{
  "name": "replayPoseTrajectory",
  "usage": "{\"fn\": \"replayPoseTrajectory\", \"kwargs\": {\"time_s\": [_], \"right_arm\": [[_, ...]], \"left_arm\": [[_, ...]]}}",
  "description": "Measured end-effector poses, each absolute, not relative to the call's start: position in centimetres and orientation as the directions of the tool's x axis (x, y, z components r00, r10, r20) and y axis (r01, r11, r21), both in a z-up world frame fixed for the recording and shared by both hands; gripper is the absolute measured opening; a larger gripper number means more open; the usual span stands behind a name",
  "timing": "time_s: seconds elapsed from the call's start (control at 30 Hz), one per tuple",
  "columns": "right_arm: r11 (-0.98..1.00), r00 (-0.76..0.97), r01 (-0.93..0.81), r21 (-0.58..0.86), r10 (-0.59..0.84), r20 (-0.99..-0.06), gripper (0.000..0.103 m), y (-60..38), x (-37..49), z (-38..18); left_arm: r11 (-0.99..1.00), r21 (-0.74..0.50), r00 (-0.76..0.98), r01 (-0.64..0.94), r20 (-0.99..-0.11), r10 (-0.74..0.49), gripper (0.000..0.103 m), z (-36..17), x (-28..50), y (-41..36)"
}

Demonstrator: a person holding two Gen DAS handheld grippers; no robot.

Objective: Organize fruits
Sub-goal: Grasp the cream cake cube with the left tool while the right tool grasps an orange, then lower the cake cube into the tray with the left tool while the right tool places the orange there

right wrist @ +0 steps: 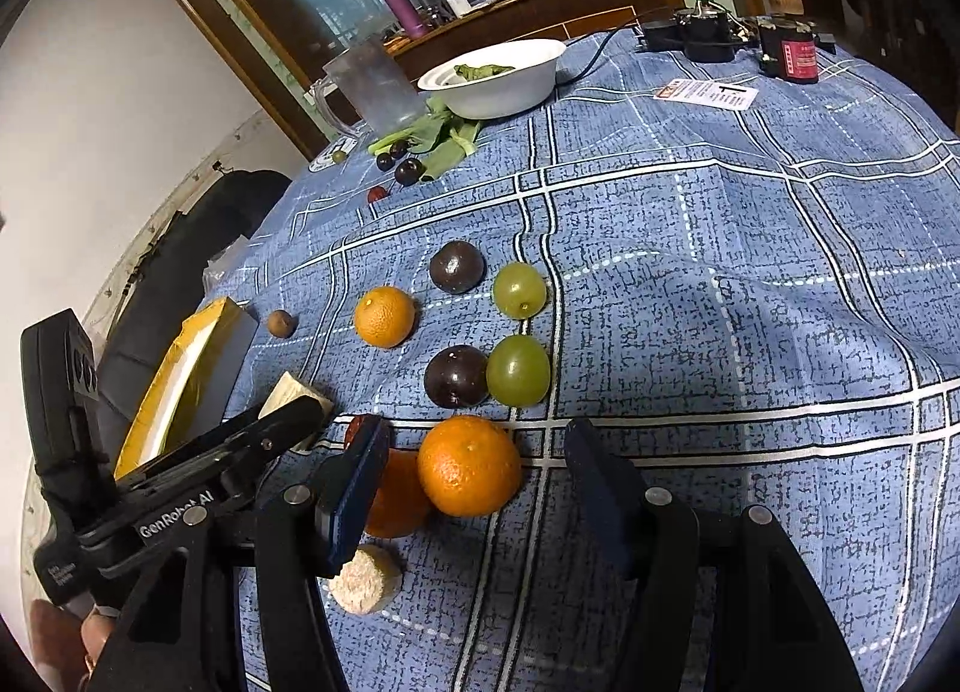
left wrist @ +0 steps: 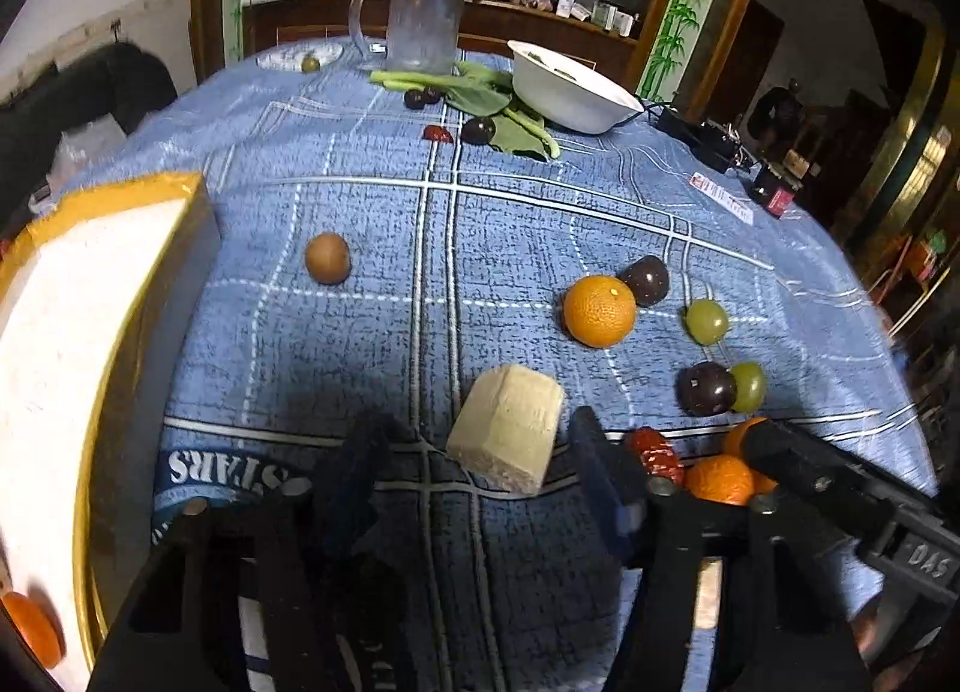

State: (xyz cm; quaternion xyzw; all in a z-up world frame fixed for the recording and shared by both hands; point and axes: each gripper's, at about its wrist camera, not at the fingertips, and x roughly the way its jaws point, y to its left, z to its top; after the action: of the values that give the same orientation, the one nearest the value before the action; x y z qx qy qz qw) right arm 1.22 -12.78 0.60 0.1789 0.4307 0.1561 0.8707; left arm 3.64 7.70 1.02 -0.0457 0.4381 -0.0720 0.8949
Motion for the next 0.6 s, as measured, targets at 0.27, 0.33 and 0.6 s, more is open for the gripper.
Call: {"fn": "replayPoseTrajectory", "kwargs": {"time_s": [0.27, 0.33, 0.6], "right_arm": [[0.902, 0.592, -0.159, 0.401, 0.412, -0.693, 0.037, -11.9, 0.6, 1.1], [0.900, 0.587, -0.175, 0.400, 0.421, -0.691, 0.039, -11.7, 0.6, 1.1], [0.873, 0.562, -0.135, 0.468, 0.457, -0.690, 0.042, -13.0, 1.2, 0.2]], "left_arm": [[0.983, -0.114, 0.629, 0.143, -0.757, -0.179, 0.035, 1.2, 2.9, 6.3], [0.982, -0.129, 0.625, 0.138, -0.758, -0.188, 0.035, 1.1, 3.0, 6.6], [0.981, -0.144, 0.627, 0.129, -0.755, -0.193, 0.035, 1.1, 3.0, 6.9]]}}
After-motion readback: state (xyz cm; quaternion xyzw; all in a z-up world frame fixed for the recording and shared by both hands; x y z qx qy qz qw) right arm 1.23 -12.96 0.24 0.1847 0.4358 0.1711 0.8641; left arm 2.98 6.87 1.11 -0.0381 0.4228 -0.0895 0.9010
